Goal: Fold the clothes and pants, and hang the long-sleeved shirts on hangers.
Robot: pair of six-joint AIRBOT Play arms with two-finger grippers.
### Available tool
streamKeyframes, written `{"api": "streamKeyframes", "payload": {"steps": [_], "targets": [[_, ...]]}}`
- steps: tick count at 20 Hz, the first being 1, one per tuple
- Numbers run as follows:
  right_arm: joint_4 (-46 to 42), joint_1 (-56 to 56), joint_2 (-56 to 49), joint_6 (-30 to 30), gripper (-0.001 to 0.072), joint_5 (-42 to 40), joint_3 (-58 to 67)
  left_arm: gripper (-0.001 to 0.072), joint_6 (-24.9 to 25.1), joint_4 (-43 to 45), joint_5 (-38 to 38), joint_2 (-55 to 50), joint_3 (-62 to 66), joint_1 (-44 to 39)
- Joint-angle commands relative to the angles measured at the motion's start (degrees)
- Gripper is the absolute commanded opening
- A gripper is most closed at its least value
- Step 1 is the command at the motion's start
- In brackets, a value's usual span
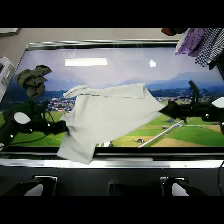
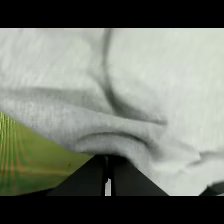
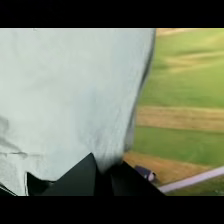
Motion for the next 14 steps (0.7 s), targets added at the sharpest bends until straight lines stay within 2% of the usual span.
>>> {"api": "streamKeyframes", "payload": {"steps": [1, 3, 8, 11, 14], "targets": [[7.2, 0.0, 0.4, -0.3, 0.0031, -0.8, 11.0, 0.0015, -3.1, 2.7, -0.7, 1.7, 16.6, -0.1], [9.7, 0.0, 0.4, 0.3, 0.0031, 0.2, 20.7, 0.0016, -6.6, 6.4, -1.8, 3.2, 29.6, -0.1], [9.4, 0.0, 3.6, 4.4, 0.0031, 3.5, 44.8, 0.0016, -18.5, 18.0, -2.8, 9.2, 57.5, -0.1], [7.1, 0.0, 9.8, 6.3, 0.0031, 2.8, 52.4, 0.0016, -22.8, 23.6, -2.5, 15.0, 65.4, -0.1], [3.5, 0.0, 17.5, 8.3, 0.0032, -1.0, 53.0, 0.0016, -25.6, 28.8, -2.0, 21.2, 66.4, -0.1]]}}
